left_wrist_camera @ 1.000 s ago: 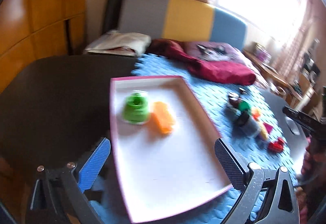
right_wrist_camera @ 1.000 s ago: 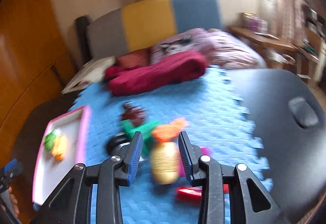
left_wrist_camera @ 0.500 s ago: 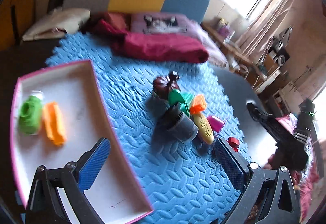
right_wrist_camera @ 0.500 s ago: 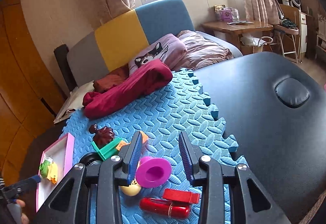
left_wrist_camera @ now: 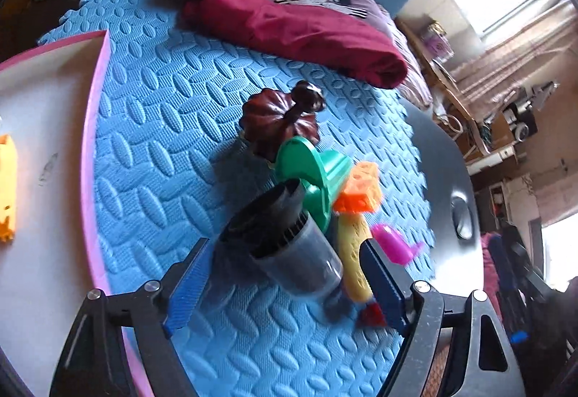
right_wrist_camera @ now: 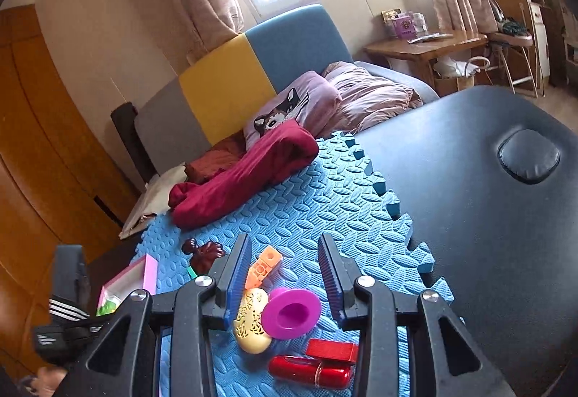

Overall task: Organize rigid objects
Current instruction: 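Move the left gripper to the black-grey cup and grasp it, then lift the black-grey cup and set it in the tray with the left gripper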

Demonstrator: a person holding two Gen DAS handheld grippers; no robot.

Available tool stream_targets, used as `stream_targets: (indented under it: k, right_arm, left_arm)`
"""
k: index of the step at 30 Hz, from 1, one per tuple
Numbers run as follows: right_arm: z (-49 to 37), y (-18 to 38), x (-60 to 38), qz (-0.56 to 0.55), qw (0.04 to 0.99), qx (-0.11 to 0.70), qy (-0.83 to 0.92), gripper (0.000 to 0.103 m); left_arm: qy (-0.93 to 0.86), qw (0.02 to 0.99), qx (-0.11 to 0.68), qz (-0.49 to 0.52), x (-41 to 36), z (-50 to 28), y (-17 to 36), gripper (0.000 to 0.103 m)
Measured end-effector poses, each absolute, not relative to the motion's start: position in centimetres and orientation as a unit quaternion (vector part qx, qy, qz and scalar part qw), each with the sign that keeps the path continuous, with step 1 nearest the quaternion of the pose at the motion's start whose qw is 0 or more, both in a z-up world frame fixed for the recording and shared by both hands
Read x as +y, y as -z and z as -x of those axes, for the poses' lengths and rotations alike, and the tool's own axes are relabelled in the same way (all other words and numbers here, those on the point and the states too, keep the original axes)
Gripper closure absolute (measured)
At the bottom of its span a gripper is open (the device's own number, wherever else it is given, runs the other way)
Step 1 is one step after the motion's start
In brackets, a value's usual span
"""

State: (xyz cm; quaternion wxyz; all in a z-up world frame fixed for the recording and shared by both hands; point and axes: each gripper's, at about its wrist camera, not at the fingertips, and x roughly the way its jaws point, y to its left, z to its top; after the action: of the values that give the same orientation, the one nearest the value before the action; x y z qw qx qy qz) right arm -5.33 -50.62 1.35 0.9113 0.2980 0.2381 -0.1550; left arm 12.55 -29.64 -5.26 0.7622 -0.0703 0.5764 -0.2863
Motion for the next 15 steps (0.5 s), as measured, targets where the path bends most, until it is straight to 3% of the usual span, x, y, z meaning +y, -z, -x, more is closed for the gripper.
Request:
stream_targets:
  k: [3,15]
  right_arm:
    - [5.4,-1.2,-51.0,-0.309,0.908,0.238,0.155,0.065]
    - [4.9,-0.2,-51.4,-0.316,0.897,0.264,0.162,0.065]
  left_arm:
    - [0.276,0.771,0.570,0.067,-30.0,-12.9,6.3,0.033]
    - [0.324,0.784,0.529,0.007,-29.2,-11.3,5.4,0.043]
